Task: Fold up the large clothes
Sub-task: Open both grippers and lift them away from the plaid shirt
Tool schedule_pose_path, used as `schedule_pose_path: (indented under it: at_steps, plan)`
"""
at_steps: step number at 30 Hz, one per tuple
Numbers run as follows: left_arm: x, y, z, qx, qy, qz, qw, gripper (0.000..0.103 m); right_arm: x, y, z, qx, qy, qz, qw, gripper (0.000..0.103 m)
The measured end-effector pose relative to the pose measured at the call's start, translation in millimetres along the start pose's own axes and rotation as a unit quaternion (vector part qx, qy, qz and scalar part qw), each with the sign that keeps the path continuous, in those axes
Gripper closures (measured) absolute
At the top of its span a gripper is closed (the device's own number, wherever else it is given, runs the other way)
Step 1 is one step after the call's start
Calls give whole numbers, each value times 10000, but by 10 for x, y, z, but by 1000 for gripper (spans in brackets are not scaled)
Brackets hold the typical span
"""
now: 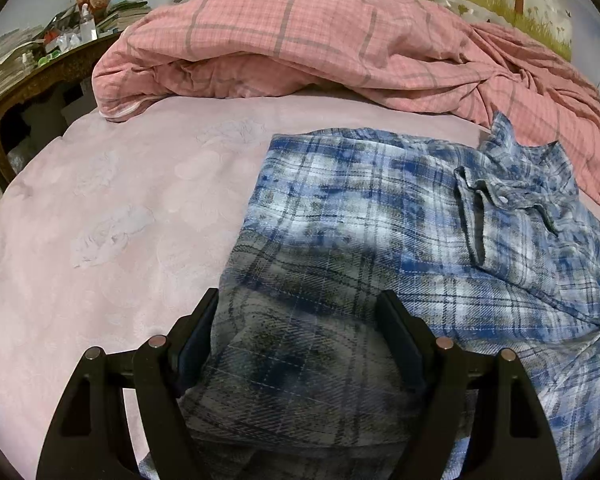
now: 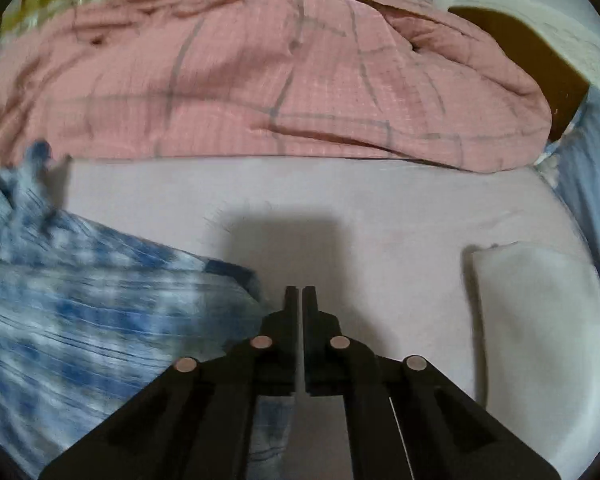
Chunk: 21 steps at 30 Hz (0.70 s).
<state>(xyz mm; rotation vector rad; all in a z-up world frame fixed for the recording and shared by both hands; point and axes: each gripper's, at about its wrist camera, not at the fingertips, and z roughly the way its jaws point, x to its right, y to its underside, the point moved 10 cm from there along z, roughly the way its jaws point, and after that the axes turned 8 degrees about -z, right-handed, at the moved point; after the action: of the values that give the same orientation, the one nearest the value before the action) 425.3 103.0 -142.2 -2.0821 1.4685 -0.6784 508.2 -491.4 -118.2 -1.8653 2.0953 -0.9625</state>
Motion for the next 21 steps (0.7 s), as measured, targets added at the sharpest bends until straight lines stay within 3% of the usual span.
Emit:
schedule_pose_path:
  at_steps: [2, 6, 8, 9, 10, 12, 14, 15, 16, 17, 18, 20, 21]
  plan:
    - [2, 0, 1, -1, -1, -2, 10000, 27, 31, -21, -102, 243, -38, 184, 9995, 101]
    - [3, 0, 1, -1, 0, -4, 10000, 27, -2, -49, -357, 358, -867, 637, 9936, 99]
    - [3, 1, 2, -2, 3, -9, 10000, 27, -43, -53, -420, 212, -1084, 680, 9916, 83]
    - [4, 0, 2, -1, 4, -10, 10000, 27, -46, -49, -424, 151, -1132, 702, 9910, 52]
    - [5, 0, 1, 0, 5, -12, 10000, 27, -52, -32, -449, 157, -1151, 723, 9906, 37]
    - [5, 1, 2, -2, 7, -15, 10000, 27, -33, -6, -451, 248, -1071, 734, 9912, 37]
    - [4, 1, 1, 1, 0, -10, 10000, 27, -78, 87, -330, 23, -1177, 746, 9902, 37]
    - [1, -1, 1, 2, -2, -7, 10000, 26, -119, 140, -237, -195, -1282, 721, 9889, 42]
    - [-3, -1, 2, 0, 2, -10, 10000, 26, -172, 202, -131, -422, -1388, 687, 9870, 68]
    - [2, 0, 1, -1, 9, -20, 10000, 27, -221, 256, -40, -554, -1428, 618, 9863, 73]
    - [4, 0, 2, -3, 8, -21, 10000, 26, -199, 283, 15, -582, -1228, 566, 9891, 75]
    - [8, 3, 5, -10, -4, -16, 10000, 26, -29, 306, 134, -562, -444, 476, 9963, 79]
    - [10, 3, 4, -9, -13, -7, 10000, 26, 30, 321, 171, -593, -290, 487, 9966, 79]
